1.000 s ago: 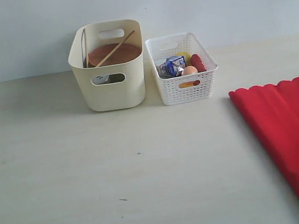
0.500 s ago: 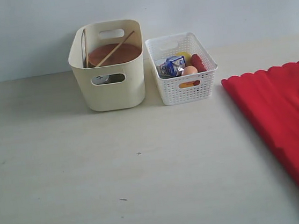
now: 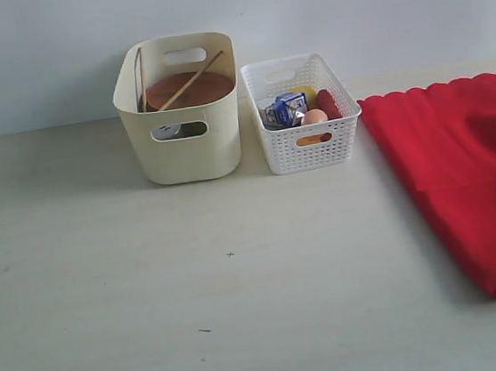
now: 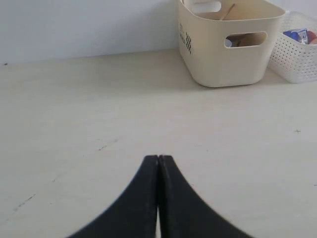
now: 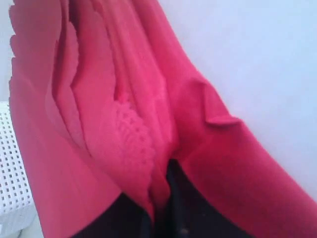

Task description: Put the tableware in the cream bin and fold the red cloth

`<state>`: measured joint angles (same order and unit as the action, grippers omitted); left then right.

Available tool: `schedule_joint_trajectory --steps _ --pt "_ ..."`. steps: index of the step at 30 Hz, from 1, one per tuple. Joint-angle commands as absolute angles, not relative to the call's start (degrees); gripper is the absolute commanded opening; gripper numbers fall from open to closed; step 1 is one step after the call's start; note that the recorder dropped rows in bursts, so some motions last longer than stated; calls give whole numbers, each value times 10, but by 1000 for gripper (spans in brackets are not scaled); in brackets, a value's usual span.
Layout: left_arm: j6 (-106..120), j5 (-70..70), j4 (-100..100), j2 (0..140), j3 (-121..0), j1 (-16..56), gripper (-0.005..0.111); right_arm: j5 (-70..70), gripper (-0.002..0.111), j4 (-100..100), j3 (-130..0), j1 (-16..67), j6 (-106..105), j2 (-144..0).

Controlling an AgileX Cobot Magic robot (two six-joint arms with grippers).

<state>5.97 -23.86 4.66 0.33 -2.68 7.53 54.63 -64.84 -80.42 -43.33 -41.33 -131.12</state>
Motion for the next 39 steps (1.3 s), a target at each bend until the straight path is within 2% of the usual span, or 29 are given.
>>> schedule_joint_trajectory --steps 1,10,17,20,23,27,30,39 --pt "57 -234 46 0 -25 73 0 522 0 -726 -831 -397 -419 -1324" --pt "57 -234 46 0 -25 73 0 491 0 -793 -906 -333 -418 -1379" --pt "57 -234 46 0 -25 73 0 492 1 -781 -950 -322 -404 -1407" --pt "57 -234 46 0 -25 73 0 490 10 -744 -958 -322 -404 -1407" --pt "57 -234 46 0 -25 73 0 498 29 -691 -975 -322 -396 -1407" --pt "57 -234 46 0 -25 73 0 500 60 -597 -994 -322 -362 -1388" --pt "57 -234 46 0 -25 73 0 498 73 -529 -1004 -322 -345 -1361" --pt "57 -234 46 0 -25 73 0 469 73 -309 -1011 -322 -205 -1241"
